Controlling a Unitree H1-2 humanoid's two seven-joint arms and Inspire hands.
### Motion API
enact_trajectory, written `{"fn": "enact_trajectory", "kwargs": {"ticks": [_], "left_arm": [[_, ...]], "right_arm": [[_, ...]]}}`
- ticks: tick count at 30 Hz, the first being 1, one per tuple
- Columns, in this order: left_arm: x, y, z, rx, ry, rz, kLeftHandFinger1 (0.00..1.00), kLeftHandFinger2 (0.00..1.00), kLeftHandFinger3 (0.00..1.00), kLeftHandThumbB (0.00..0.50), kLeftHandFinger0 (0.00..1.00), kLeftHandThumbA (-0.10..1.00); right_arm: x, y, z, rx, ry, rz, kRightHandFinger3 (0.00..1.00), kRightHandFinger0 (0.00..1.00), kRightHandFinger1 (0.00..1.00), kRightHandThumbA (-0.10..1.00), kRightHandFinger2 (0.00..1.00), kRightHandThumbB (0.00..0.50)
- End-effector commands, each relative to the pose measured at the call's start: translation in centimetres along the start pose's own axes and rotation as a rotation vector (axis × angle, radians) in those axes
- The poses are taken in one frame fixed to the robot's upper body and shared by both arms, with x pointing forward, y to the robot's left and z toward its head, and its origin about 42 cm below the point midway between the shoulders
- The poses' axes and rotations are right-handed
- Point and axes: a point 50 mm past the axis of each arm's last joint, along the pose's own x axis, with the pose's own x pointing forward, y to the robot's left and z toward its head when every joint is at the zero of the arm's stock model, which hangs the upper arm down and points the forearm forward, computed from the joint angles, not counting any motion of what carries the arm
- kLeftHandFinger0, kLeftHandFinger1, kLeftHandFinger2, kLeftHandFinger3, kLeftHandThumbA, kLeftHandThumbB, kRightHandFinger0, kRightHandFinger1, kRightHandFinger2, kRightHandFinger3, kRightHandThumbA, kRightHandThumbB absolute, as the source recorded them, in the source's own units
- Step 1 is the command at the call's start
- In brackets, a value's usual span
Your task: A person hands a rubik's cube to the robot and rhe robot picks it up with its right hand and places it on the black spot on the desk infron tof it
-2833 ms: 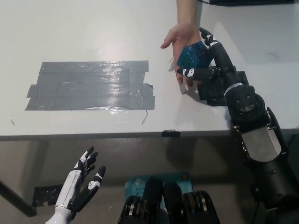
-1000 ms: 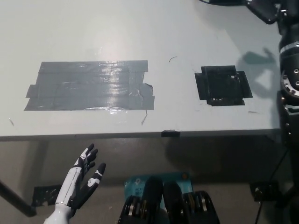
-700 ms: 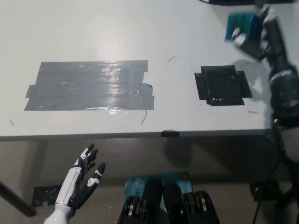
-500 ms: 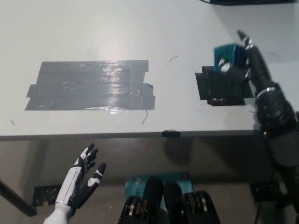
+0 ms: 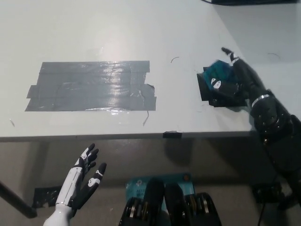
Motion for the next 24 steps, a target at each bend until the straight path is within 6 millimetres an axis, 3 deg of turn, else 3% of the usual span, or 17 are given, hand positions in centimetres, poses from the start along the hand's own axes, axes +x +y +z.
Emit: {"fn": "enact_trajectory", "kwargs": {"ticks": [1, 2, 3, 8, 13, 15, 20, 22, 24], "left_arm": [[0.3, 0.7, 0.7, 0.015, -0.043, 0.005, 1.0, 1.0, 1.0, 0.168, 1.0, 0.72], [0.3, 0.7, 0.7, 0.014, -0.043, 0.005, 1.0, 1.0, 1.0, 0.174, 1.0, 0.72], [0.2, 0.7, 0.7, 0.017, -0.04, 0.006, 1.0, 1.0, 1.0, 0.175, 1.0, 0.72], [-0.1, 0.8, 0.6, 0.011, -0.035, 0.01, 1.0, 1.0, 1.0, 0.167, 1.0, 0.71], [0.0, 0.8, 0.6, 0.016, -0.04, 0.008, 1.0, 1.0, 1.0, 0.161, 1.0, 0.71], [0.2, 0.7, 0.7, 0.014, -0.045, 0.008, 1.0, 1.0, 1.0, 0.158, 1.0, 0.71], [0.1, 0.7, 0.7, 0.014, -0.043, 0.006, 1.0, 1.0, 1.0, 0.167, 1.0, 0.72], [0.2, 0.8, 0.7, 0.011, -0.04, 0.004, 1.0, 1.0, 1.0, 0.169, 1.0, 0.72], [0.2, 0.8, 0.7, 0.008, -0.039, 0.007, 1.0, 1.0, 1.0, 0.162, 1.0, 0.71]], "right_arm": [[0.5, -4.4, 4.5, -0.072, -0.101, -0.156, 1.0, 1.0, 1.0, 0.68, 1.0, 0.42], [0.4, -4.9, 5.1, -0.068, -0.116, -0.185, 1.0, 1.0, 1.0, 0.68, 1.0, 0.419], [-0.1, -5.9, 6.1, -0.069, -0.147, -0.21, 1.0, 1.0, 1.0, 0.83, 1.0, 0.417], [-3.0, -10.1, 10.2, 0.01, -0.299, -0.299, 1.0, 1.0, 1.0, 0.67, 1.0, 0.37], [-7.6, -14.9, 14.8, 0.028, -0.465, -0.451, 1.0, 1.0, 1.0, 0.69, 1.0, 0.372], [-9.4, -15.6, 15.6, 0.043, -0.538, -0.484, 1.0, 1.0, 1.0, 0.73, 1.0, 0.38], [-15.6, -14.3, 16.5, 0.07, -0.664, -0.488, 1.0, 1.0, 1.0, 0.72, 1.0, 0.374], [-19.2, -12.4, 16.1, 0.066, -0.707, -0.479, 1.0, 1.0, 1.0, 0.75, 1.0, 0.359], [-21.3, -10.7, 15.4, 0.081, -0.727, -0.485, 1.0, 1.0, 1.0, 0.76, 1.0, 0.335]]}}
